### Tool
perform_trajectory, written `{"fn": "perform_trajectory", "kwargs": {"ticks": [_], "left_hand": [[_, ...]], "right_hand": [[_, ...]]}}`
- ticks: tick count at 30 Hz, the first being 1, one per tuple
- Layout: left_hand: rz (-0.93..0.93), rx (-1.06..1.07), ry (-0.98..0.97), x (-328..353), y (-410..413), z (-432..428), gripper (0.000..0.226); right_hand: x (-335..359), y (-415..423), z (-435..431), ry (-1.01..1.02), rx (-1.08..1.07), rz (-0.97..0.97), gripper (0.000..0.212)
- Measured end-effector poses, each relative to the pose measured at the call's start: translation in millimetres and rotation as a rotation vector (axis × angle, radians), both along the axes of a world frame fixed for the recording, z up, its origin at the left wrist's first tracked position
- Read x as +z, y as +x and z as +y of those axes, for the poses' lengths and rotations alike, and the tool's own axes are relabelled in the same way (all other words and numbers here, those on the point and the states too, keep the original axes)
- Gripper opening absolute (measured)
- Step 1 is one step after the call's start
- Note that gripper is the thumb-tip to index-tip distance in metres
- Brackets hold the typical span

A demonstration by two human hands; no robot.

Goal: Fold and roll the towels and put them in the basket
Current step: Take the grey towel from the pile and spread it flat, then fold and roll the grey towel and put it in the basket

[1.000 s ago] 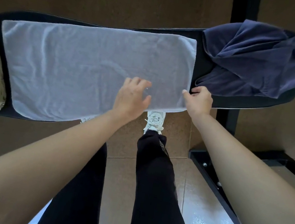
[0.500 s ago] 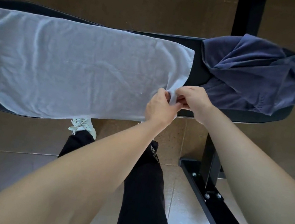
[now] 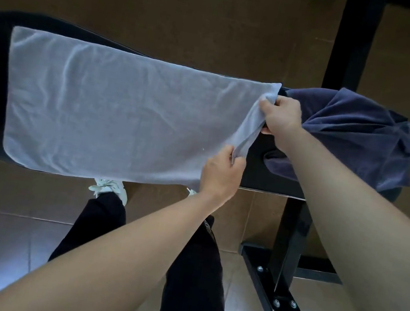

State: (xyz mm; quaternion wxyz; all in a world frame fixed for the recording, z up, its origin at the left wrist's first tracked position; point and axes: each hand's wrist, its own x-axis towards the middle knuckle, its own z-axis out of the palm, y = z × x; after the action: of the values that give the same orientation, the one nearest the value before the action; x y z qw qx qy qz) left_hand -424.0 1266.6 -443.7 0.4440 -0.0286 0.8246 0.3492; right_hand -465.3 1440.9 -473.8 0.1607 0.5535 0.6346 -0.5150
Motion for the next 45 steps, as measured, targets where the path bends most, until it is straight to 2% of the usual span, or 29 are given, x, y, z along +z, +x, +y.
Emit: {"fn": "perform_trajectory", "kwargs": {"ticks": [3, 7, 10, 13, 18, 21, 28, 31, 34, 39, 45], "left_hand": [[0.081, -0.063, -0.012, 4.8, -7.2, 4.6, 0.018], [0.137, -0.166, -0.065, 12.0, -8.5, 14.7, 0.023], [0.051, -0.208, 0.035, 22.8, 0.4, 17.5, 0.016], [-0.102, -0.194, 0.151, 31.9, 8.5, 7.6, 0.014], [-0.307, -0.002, 0.255, 38.7, -7.8, -49.3, 0.013], [-0.317, 0.123, 0.247, 38.1, -26.1, -95.5, 0.021], [-0.262, 0.367, 0.184, 52.9, -56.6, -190.6, 0.018], [-0.263, 0.44, 0.183, 55.8, -70.0, -226.3, 0.015], [-0.279, 0.414, 0.228, 59.7, -88.4, -259.2, 0.01], [-0.219, 0.492, 0.236, 62.8, -119.6, -306.5, 0.01], [-0.197, 0.608, 0.2, 44.6, -140.7, -347.9, 0.011]], "right_hand": [[1.7, -13.3, 12.5, 0.051, -0.012, 0.031, 0.022], [9.8, -13.1, 28.1, 0.197, -0.008, 0.024, 0.023], [22.2, -4.8, 40.9, 0.298, -0.041, 0.011, 0.018], [35.2, 1.8, 43.6, 0.374, -0.053, -0.003, 0.03], [60.2, -14.5, 9.9, 0.19, -0.159, 0.159, 0.012], [70.2, -37.8, -21.7, 0.117, -0.21, 0.227, 0.011], [97.0, -103.8, -118.4, -0.052, -0.147, 0.321, 0.019], [104.0, -134.2, -156.0, -0.077, -0.111, 0.324, 0.015], [107.8, -163.3, -189.9, -0.089, -0.102, 0.323, 0.011], [103.6, -202.9, -236.1, -0.074, -0.095, 0.312, 0.007], [87.8, -238.0, -281.9, -0.042, -0.05, 0.304, 0.014]]}}
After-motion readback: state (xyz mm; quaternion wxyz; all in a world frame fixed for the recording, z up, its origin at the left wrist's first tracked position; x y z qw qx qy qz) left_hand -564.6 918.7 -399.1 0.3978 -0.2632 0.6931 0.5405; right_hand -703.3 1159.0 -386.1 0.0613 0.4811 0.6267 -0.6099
